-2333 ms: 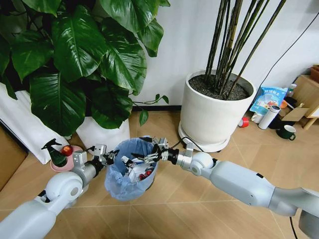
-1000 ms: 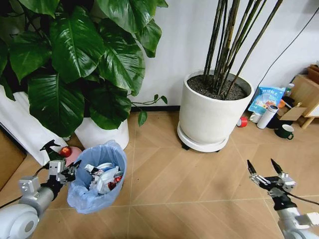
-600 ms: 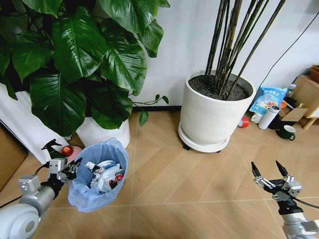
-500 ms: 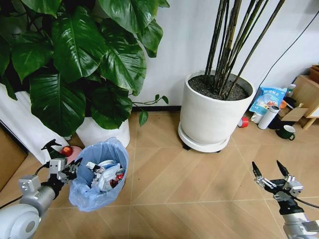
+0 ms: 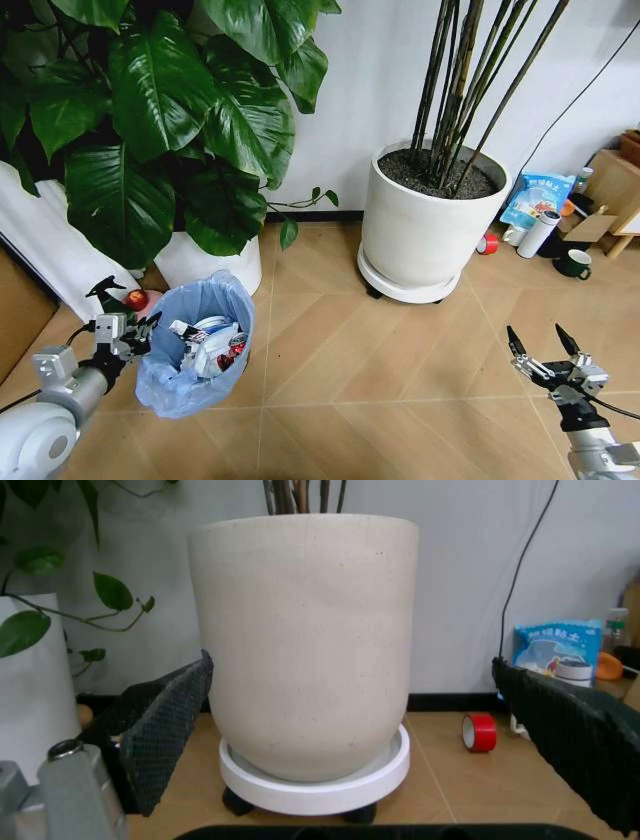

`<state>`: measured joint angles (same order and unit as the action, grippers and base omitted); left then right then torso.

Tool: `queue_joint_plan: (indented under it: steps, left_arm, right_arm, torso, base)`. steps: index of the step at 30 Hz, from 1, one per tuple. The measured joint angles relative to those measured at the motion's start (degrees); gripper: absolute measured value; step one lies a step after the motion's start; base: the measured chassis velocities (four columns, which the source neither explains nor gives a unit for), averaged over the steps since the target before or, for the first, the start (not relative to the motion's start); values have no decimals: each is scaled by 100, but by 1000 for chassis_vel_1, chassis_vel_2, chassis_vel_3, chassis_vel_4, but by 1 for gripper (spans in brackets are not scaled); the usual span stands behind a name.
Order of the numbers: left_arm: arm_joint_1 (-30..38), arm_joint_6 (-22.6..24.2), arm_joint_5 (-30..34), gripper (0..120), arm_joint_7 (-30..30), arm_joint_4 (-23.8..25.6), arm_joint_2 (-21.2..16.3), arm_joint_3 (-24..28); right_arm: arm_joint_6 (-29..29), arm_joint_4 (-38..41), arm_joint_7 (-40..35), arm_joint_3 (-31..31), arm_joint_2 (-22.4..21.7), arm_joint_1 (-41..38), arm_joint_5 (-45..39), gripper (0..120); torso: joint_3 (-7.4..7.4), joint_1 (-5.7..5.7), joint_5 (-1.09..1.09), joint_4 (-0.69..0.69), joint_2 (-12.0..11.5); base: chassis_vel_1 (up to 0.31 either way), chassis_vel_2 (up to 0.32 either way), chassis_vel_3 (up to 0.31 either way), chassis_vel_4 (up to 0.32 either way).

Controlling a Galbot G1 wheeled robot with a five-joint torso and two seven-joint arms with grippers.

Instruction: Pick up the trash bin and place the garbage on the floor into it.

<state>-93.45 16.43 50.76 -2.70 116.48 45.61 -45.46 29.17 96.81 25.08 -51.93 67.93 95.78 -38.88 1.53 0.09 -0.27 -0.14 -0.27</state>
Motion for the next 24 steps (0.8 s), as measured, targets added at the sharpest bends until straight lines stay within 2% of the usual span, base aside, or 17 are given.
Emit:
queue_joint_plan:
  steps: [24]
  left_arm:
    - [114,1,127,0,12,-129,-70,-18]
  right_arm:
    - [33,-43,85,-56,41,1,-2,100]
  torso:
    - [0,0,0,-1,0]
  base:
    - [127,-128,-139,131]
